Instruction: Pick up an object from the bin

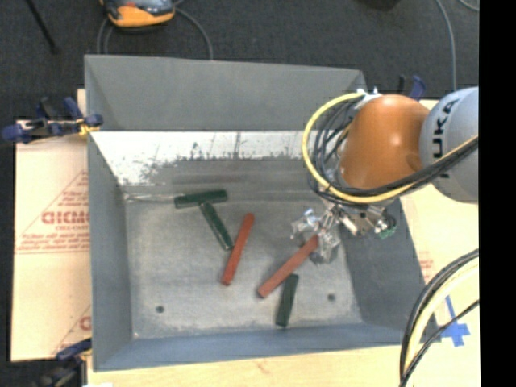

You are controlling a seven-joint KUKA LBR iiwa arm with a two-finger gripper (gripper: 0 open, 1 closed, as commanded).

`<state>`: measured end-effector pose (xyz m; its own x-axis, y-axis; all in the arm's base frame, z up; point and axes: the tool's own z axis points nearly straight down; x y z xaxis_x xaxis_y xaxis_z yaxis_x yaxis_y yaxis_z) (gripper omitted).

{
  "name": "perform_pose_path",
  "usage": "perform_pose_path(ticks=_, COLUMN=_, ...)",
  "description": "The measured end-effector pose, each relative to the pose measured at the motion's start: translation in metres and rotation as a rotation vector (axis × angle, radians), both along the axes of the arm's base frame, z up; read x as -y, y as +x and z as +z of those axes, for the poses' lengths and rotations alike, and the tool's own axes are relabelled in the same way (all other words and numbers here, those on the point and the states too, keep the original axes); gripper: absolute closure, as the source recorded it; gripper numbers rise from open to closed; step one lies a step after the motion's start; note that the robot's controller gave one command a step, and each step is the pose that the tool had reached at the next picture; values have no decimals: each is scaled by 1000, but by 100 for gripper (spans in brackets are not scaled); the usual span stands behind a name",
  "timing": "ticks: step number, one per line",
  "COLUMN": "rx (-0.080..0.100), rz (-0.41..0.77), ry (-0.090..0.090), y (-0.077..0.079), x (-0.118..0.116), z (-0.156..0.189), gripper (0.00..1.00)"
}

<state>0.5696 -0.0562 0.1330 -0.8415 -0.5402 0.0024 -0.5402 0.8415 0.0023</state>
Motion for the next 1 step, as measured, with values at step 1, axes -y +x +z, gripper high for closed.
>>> perform_pose_path(ticks=1, rx=8, rz=-124, ry=-1, y=-9, x=33, z=127, gripper=100)
